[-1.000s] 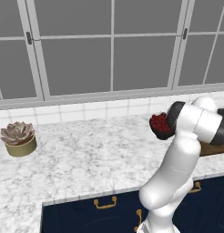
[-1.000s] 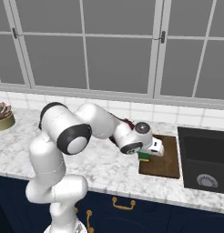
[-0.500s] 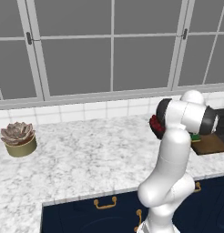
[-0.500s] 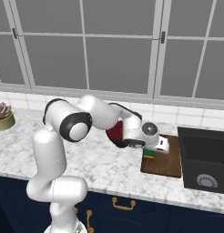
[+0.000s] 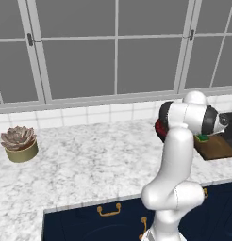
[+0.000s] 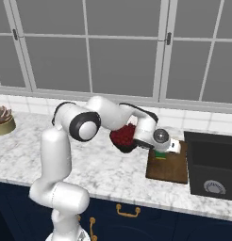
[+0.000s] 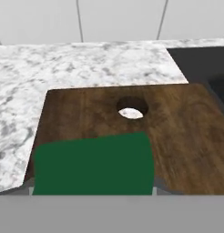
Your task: Pick up the sponge from the counter and clean the cutting board by briefly scrubbing or pressing down on the cutting board. Once finished, release the sponge.
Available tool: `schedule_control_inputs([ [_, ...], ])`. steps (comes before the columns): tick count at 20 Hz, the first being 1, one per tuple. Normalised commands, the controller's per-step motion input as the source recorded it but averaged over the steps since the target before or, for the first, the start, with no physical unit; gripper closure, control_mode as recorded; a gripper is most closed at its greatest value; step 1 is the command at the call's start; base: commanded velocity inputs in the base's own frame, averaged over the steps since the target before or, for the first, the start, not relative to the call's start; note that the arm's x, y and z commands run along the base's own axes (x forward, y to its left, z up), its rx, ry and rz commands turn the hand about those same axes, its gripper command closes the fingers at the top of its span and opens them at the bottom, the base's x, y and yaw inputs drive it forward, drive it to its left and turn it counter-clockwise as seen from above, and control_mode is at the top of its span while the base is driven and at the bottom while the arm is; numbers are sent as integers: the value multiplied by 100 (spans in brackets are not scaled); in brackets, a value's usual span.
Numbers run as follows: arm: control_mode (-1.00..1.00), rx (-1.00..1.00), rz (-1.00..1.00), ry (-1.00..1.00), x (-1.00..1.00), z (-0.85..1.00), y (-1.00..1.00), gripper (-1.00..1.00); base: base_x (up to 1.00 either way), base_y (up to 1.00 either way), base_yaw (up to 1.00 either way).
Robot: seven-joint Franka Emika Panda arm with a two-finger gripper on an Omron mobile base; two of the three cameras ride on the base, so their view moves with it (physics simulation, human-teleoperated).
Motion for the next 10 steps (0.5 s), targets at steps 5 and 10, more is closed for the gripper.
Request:
schedule_control_inputs([
  [5,-100,0,0,-16,55,18,-58,100,0,0,0],
  [10,-100,0,0,-1,-8,-20,-67,100,0,0,0],
])
